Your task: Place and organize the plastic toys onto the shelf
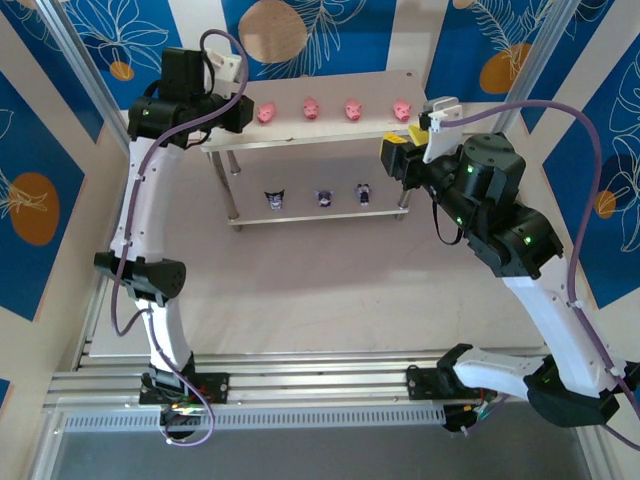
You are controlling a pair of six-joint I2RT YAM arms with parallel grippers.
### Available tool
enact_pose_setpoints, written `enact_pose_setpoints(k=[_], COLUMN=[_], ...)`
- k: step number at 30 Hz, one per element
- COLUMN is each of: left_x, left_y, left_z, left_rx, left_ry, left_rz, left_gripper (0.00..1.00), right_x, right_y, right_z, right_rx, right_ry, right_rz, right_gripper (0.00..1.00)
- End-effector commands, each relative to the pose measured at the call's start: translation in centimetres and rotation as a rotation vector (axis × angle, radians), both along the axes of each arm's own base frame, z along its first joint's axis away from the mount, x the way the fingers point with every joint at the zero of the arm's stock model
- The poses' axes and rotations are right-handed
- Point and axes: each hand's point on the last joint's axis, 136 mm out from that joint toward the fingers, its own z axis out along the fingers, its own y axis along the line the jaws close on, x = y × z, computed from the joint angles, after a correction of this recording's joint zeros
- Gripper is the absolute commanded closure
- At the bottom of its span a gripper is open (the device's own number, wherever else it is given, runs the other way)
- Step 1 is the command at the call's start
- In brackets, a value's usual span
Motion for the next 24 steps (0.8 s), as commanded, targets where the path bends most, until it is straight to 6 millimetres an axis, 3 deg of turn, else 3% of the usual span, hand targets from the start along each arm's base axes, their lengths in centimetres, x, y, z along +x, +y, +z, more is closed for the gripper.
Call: enact_pose_setpoints(k=[1, 12, 24], left_x=[0.3, 1.1, 0.5], left_y=[0.2, -1.2, -2.2], left_z=[0.0, -1.0, -1.6], left_rx=[0.016, -0.019, -0.007], left_ry=[-0.007, 0.023, 0.042], left_rz=[0.007, -0.032, -0.054], left_gripper=[0.84, 0.84, 0.84], right_x=[-0.5, -0.5, -0.8], right_y=[-0.9, -0.9, -1.4], right_z=[0.9, 0.5, 0.7], right_rx=[0.042, 0.056, 0.076], right_ry=[-0.022, -0.006, -0.019], right_rz=[-0.021, -0.008, -0.01], right_gripper=[0.51, 0.51, 0.51])
